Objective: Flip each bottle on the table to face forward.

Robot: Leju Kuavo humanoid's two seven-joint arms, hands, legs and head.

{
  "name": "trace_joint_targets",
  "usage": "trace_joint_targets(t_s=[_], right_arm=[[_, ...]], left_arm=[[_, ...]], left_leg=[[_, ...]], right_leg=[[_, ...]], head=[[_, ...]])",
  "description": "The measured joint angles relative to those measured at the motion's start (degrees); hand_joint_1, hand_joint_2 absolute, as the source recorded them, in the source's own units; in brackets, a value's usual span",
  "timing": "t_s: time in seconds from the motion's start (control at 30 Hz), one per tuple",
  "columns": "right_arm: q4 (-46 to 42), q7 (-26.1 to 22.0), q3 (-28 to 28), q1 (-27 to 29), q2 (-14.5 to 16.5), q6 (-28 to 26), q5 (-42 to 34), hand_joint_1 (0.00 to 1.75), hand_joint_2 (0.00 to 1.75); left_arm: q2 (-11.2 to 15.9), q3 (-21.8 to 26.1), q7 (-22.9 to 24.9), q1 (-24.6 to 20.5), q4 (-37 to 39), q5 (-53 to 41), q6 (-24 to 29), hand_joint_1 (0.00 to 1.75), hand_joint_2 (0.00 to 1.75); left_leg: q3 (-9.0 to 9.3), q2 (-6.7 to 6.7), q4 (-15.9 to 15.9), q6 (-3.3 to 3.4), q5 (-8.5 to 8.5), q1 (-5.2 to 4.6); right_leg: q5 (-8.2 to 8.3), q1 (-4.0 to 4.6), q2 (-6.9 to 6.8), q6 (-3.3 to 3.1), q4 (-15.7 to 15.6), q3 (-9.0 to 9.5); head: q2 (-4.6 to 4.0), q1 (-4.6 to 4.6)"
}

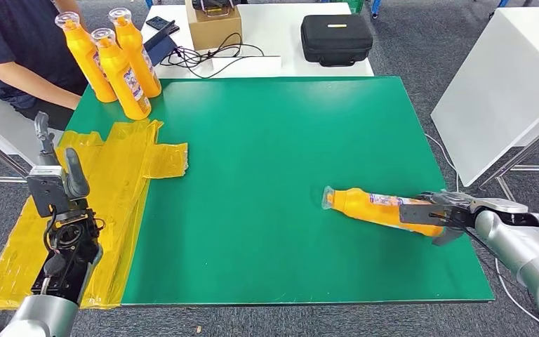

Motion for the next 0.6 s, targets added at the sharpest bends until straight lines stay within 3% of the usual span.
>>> trace_joint_targets(t_s=[0.43, 0.6], right_arm=[[7.47, 0.48, -0.35, -1.48, 5.72, -2.00, -0.15, 0.00, 1.75], [8.34, -0.79, -1.13, -2.15, 7.75, -0.49, -1.21, 0.00, 1.75]], left_arm=[[-0.36, -0.17, 0.00, 1.99, -0.69, -0.02, -0.20, 0.00, 0.00], [-0.37, -0.17, 0.00, 2.09, -1.23, 0.18, -0.22, 0.00, 0.00]], left_leg=[[0.08, 0.08, -0.01, -0.01, 0.01, 0.01], [0.08, 0.07, -0.01, -0.02, 0.02, 0.01]], right_leg=[[0.01, 0.02, 0.05, -0.01, 0.01, 0.06], [0.01, 0.02, 0.04, -0.01, 0.02, 0.07]], head=[[0.00, 0.02], [0.00, -0.01]])
